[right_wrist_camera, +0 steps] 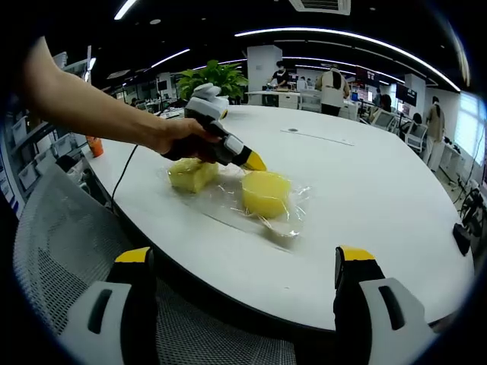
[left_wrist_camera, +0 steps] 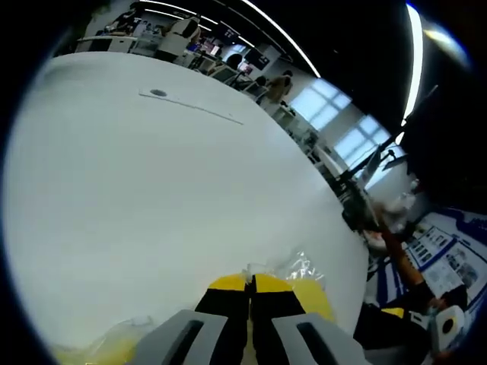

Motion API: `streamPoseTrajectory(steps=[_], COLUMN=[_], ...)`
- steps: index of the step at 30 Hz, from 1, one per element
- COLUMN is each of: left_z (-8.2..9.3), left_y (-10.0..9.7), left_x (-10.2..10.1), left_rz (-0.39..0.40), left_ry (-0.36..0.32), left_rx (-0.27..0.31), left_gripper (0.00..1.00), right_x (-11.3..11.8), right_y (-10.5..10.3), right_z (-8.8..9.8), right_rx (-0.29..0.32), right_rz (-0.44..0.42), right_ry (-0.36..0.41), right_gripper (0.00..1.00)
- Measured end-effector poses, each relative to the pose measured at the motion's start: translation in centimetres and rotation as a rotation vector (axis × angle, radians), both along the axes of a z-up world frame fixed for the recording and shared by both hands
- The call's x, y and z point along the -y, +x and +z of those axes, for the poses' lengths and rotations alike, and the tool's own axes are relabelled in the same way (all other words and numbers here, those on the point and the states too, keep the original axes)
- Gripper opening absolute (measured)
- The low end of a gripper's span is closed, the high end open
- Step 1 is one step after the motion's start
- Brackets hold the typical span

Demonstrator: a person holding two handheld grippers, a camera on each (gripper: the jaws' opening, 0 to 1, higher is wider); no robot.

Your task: Compare the silicone blocks by pressing each to a similar depth, holding the contact briefly, and releasing to observe deformation and rebound differences across the visible hardness samples.

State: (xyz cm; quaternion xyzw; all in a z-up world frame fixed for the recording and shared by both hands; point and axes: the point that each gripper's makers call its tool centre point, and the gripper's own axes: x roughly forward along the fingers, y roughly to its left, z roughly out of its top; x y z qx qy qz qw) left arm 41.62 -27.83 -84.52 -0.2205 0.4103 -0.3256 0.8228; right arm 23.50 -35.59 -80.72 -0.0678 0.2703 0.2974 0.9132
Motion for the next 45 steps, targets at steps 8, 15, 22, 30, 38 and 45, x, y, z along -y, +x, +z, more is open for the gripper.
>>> streamPoseTrajectory(steps=[8, 15, 22, 30, 38, 45], left_z=[2.7, 5.3, 8.3, 9.9, 11.7, 13.8], left_y=[-0.2, -1.1, -2.2, -3.5, -4.9, -6.4], left_x=[1.0, 1.4, 1.0, -0.3, -1.0, -1.7], left_rz=[-0.029, -0.065, -0.078, -0.099, -0.104, -0.119], left_ry=[-0.013, -0.055, -0.088, -0.075, -0.099, -0.107], left_rx=[0.076, 0.109, 0.114, 0.117, 0.133, 0.164], left_gripper=[0.00, 0.00, 0.00, 0.00, 0.00, 0.00], right_x=[-0.1, -0.1, -0.2, -0.2, -0.3, -0.2], right_y=[0.0, 0.1, 0.1, 0.1, 0.2, 0.2], right_z=[0.1, 0.2, 0.2, 0.4, 0.5, 0.7], right_rx=[0.001, 0.007, 0.006, 0.012, 0.017, 0.032], right_rz=[0.003, 0.007, 0.012, 0.011, 0.007, 0.004], right_ry=[0.006, 0.006, 0.009, 0.014, 0.015, 0.009], right_gripper=[0.92, 0.92, 0.92, 0.92, 0.92, 0.91])
